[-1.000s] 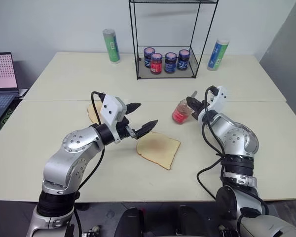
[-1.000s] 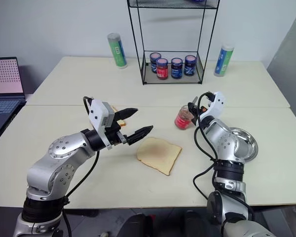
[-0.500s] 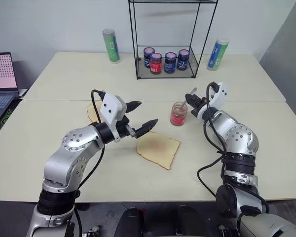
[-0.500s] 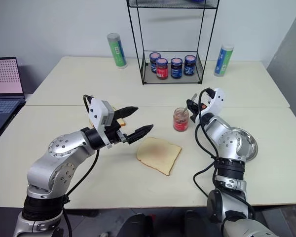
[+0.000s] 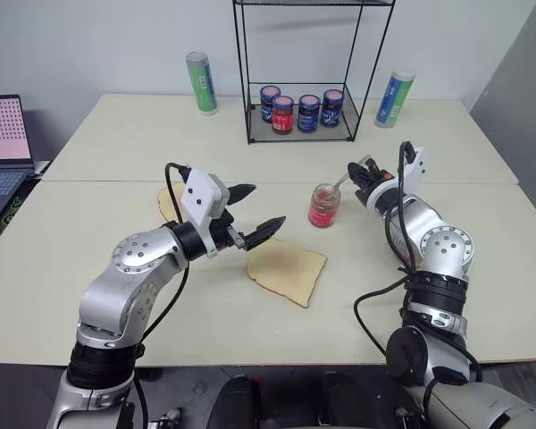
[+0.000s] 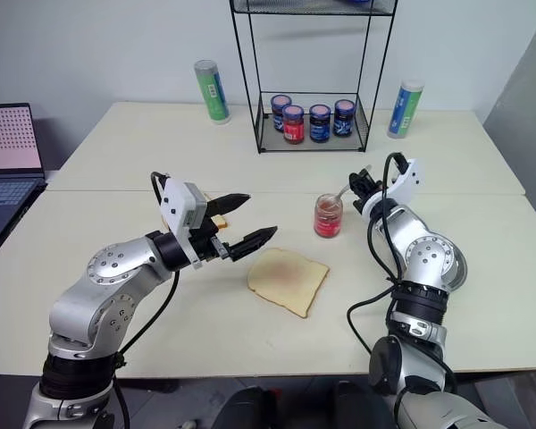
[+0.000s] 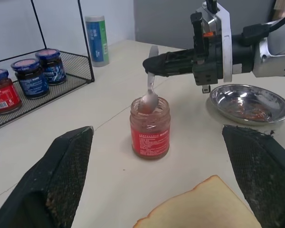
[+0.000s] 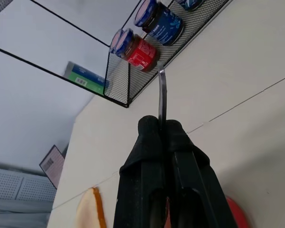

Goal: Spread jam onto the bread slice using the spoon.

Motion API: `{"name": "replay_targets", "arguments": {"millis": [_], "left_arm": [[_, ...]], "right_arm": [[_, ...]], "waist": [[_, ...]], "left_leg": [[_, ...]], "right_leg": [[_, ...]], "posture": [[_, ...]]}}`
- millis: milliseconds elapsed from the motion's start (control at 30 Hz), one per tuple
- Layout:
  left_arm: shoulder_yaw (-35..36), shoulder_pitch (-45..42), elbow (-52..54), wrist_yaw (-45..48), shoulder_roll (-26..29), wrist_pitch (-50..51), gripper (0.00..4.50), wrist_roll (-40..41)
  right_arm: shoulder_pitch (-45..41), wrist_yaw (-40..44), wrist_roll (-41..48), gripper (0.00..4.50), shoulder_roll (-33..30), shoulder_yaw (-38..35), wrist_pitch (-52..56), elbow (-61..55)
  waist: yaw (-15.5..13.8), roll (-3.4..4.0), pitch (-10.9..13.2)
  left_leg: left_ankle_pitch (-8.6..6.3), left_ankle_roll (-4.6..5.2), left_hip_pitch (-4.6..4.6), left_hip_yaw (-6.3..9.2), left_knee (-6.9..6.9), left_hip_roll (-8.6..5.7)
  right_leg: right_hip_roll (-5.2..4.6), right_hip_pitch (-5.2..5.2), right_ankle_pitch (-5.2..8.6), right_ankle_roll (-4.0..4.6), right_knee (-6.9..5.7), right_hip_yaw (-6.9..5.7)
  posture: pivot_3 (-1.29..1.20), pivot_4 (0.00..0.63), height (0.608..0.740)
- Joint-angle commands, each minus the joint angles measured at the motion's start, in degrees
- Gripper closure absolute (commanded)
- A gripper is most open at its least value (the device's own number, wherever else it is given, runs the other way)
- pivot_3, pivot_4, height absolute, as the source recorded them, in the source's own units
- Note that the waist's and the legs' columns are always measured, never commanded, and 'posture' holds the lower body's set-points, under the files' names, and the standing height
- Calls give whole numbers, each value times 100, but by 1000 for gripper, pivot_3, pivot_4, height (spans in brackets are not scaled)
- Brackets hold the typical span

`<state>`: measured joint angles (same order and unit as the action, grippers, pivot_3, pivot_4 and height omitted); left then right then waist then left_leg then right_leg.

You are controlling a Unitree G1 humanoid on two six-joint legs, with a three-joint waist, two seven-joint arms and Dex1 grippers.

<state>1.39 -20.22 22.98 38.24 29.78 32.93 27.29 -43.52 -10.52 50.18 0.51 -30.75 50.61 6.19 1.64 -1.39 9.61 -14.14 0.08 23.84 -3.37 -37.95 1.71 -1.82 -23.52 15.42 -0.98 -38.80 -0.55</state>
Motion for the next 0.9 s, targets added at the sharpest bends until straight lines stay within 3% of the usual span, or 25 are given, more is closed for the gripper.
{"name": "replay_targets", "arguments": {"millis": [33, 233, 500, 733, 900], "left_arm": [[62, -119, 51, 61, 54, -147, 0, 2], [42, -198, -43, 150, 81, -178, 0, -5], [134, -360, -114, 659, 322, -193, 0, 195], [439, 254, 564, 1040, 833, -14, 0, 573], [1082, 1636, 1547, 818, 963, 253, 0, 1045]], "right_arm": [[-144, -199, 384, 4449, 46, -176, -130, -210], [-118, -448, 770, 4449, 105, -328, -249, -260], [-92, -696, 1947, 4449, 114, -365, -155, -920], [377, -228, 2120, 4449, -552, 952, 707, -2178], [784, 326, 1647, 4449, -814, 1970, 674, -2873]], "waist": [[-1, 0, 0], [0, 0, 0], [5, 5, 3], [22, 6, 7], [51, 8, 10]], "left_leg": [[0, 0, 0, 0, 0, 0], [0, 0, 1, 0, 1, 0], [0, 0, 4, -1, 5, 0], [-1, 1, 9, 0, 11, 5], [-1, 1, 9, -4, 17, 11]], "right_leg": [[0, 0, 0, 0, 0, 0], [0, 0, 0, 0, 1, 0], [1, -4, 0, 0, 5, 0], [1, -9, 1, -1, 16, 0], [1, -11, 2, 2, 21, 6]], "posture": [[0, 150, 740], [0, 150, 740], [0, 150, 740], [0, 150, 740], [0, 150, 740]]}}
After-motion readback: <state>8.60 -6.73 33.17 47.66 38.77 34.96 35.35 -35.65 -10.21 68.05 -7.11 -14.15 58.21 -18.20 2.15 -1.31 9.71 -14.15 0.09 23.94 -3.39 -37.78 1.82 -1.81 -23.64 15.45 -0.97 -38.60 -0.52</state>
